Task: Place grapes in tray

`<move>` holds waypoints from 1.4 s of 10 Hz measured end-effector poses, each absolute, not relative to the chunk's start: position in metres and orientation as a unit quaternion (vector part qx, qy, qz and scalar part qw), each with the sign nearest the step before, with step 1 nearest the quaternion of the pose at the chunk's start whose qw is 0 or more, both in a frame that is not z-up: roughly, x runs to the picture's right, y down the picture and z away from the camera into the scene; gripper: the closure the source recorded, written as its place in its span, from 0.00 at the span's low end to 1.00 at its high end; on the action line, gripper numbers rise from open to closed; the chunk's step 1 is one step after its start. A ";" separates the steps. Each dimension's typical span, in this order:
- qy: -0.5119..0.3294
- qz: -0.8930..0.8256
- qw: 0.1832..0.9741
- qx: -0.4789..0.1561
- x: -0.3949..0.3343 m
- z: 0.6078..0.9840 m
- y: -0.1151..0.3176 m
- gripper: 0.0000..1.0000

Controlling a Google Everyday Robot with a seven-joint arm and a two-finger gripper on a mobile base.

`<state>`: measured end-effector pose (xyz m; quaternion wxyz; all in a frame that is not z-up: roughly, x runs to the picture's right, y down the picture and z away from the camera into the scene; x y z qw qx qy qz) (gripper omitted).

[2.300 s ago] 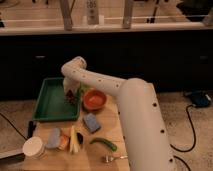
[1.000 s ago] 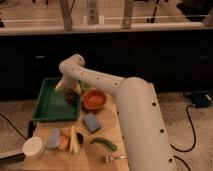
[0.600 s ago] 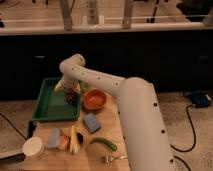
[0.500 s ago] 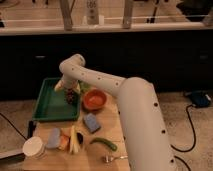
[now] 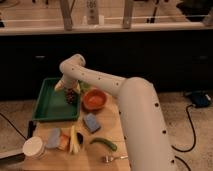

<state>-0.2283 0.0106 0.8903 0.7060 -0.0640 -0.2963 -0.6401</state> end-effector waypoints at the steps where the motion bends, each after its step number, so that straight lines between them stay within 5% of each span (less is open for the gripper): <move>1: -0.296 -0.640 0.706 -0.064 -0.228 0.890 0.010 0.20; 14: -0.296 -0.640 0.706 -0.064 -0.227 0.890 0.010 0.20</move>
